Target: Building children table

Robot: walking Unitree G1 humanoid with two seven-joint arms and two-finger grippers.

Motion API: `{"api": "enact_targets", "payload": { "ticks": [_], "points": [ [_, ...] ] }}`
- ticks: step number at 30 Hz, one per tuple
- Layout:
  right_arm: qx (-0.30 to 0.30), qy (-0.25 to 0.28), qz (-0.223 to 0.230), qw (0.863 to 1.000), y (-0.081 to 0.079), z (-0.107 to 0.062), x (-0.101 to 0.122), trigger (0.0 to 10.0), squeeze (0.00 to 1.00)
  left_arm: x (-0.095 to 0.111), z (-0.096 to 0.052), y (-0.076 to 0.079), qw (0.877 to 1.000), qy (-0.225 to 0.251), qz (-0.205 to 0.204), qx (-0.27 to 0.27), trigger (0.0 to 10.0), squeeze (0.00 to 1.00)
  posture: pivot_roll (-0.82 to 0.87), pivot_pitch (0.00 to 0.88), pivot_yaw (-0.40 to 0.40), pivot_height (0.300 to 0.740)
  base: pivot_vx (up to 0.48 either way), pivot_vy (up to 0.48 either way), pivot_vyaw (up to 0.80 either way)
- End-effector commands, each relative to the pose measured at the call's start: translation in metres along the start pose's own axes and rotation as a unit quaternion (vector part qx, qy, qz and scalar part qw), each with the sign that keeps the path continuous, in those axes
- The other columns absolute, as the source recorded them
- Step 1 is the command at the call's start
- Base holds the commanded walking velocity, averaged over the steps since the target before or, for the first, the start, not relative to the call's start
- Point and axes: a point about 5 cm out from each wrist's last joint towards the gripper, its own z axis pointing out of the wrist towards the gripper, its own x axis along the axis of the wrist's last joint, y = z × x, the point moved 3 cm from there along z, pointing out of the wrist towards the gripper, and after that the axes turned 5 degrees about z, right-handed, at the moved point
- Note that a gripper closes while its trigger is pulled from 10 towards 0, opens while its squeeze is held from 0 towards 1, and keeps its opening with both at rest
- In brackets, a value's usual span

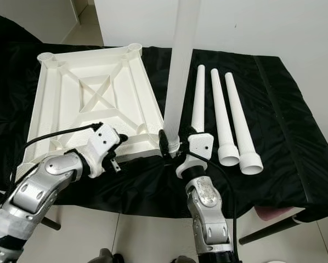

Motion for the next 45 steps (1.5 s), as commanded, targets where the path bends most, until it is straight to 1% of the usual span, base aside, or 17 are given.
{"api": "enact_targets", "payload": {
  "ticks": [1, 8, 9, 10, 14, 16, 20, 21, 23, 25, 33, 38, 39, 41, 43, 44, 45],
  "points": [
    [0.003, -0.003, 0.003, 1.000, -0.001, -0.003, -0.001, 10.0, 0.00, -0.006, -0.002, -0.017, 0.995, -0.020, -0.003, 0.096, 10.0, 0.00, -0.12, 0.118, 0.047, 0.740, 0.000, 0.000, 0.00],
    [0.002, 0.000, -0.008, 1.000, 0.006, -0.003, 0.001, 10.0, 0.00, -0.015, -0.002, -0.021, 0.993, -0.052, -0.001, 0.110, 10.0, 0.00, -0.13, 0.122, 0.051, 0.740, 0.000, 0.000, 0.00],
    [0.002, 0.000, -0.011, 1.000, 0.007, -0.002, 0.001, 10.0, 0.00, -0.018, -0.002, -0.021, 0.992, -0.059, -0.010, 0.113, 9.1, 0.00, -0.13, 0.123, 0.052, 0.740, 0.000, 0.000, 0.00],
    [0.000, 0.001, -0.012, 1.000, 0.009, -0.002, 0.001, 10.0, 0.00, -0.020, -0.003, -0.021, 0.991, -0.066, -0.016, 0.118, 10.0, 0.00, -0.13, 0.123, 0.053, 0.740, 0.000, 0.000, 0.00],
    [-0.003, 0.002, -0.013, 1.000, 0.012, -0.002, 0.002, 10.0, 0.00, -0.026, -0.005, -0.020, 0.988, -0.089, -0.028, 0.127, 10.0, 0.00, -0.13, 0.126, 0.056, 0.740, 0.000, 0.000, 0.00],
    [-0.003, 0.002, -0.014, 1.000, 0.012, -0.002, 0.002, 10.0, 0.00, -0.026, -0.005, -0.020, 0.987, -0.091, -0.032, 0.127, 10.0, 0.00, -0.13, 0.129, 0.055, 0.740, 0.000, 0.000, 0.00],
    [-0.007, 0.002, -0.015, 1.000, 0.013, -0.003, 0.001, 10.0, 0.00, -0.027, -0.007, -0.024, 0.982, -0.103, -0.048, 0.151, 10.0, 0.00, -0.12, 0.133, 0.060, 0.740, 0.000, 0.000, 0.00],
    [-0.007, 0.002, -0.015, 1.000, 0.013, -0.003, 0.001, 10.0, 0.00, -0.027, -0.007, -0.024, 0.982, -0.103, -0.048, 0.151, 10.0, 0.00, -0.12, 0.133, 0.060, 0.740, 0.000, 0.000, 0.00],
    [-0.010, 0.003, -0.015, 1.000, 0.013, -0.004, 0.000, 10.0, 0.00, -0.027, -0.008, -0.026, 0.980, -0.098, -0.073, 0.160, 10.0, 0.00, -0.12, 0.136, 0.061, 0.740, 0.000, 0.000, 0.00],
    [-0.011, 0.003, -0.015, 1.000, 0.013, -0.005, 0.000, 10.0, 0.00, -0.028, -0.008, -0.025, 0.979, -0.099, -0.082, 0.158, 10.0, 0.00, -0.12, 0.138, 0.062, 0.740, 0.000, 0.000, 0.00],
    [0.004, 0.001, -0.008, 1.000, 0.010, -0.011, -0.001, 10.0, 0.00, -0.030, -0.011, -0.023, 0.975, -0.109, -0.094, 0.170, 10.0, 0.00, -0.12, 0.144, 0.063, 0.740, 0.000, 0.000, 0.00],
    [0.007, -0.007, -0.006, 1.000, 0.012, -0.017, -0.004, 10.0, 0.00, -0.029, -0.010, -0.021, 0.973, -0.108, -0.106, 0.177, 10.0, 0.00, -0.12, 0.149, 0.061, 0.740, 0.000, 0.000, 0.00],
    [0.004, -0.010, -0.007, 1.000, 0.013, -0.019, -0.004, 10.0, 0.00, -0.029, -0.012, -0.022, 0.971, -0.109, -0.105, 0.185, 9.5, 0.00, -0.12, 0.154, 0.058, 0.740, 0.000, 0.000, 0.00],
    [0.001, -0.013, -0.008, 1.000, 0.015, -0.022, -0.005, 10.0, 0.00, -0.029, -0.013, -0.024, 0.968, -0.110, -0.105, 0.198, 9.2, 0.00, -0.11, 0.154, 0.058, 0.740, 0.000, 0.000, 0.00],
    [0.001, -0.014, -0.008, 1.000, 0.015, -0.022, -0.006, 10.0, 0.00, -0.029, -0.014, -0.024, 0.968, -0.109, -0.106, 0.201, 9.2, 0.00, -0.11, 0.154, 0.058, 0.740, 0.000, 0.000, 0.00],
    [-0.001, -0.016, -0.009, 1.000, 0.015, -0.023, -0.007, 10.0, 0.00, -0.025, -0.014, -0.025, 0.968, -0.100, -0.104, 0.206, 1.9, 0.00, -0.12, 0.150, 0.056, 0.740, 0.000, 0.000, 0.00],
    [-0.002, -0.018, -0.010, 1.000, 0.015, -0.024, -0.008, 10.0, 0.00, -0.023, -0.015, -0.026, 0.968, -0.094, -0.103, 0.209, 1.9, 0.00, -0.12, 0.150, 0.056, 0.740, 0.000, 0.000, 0.00]
  ]
}}
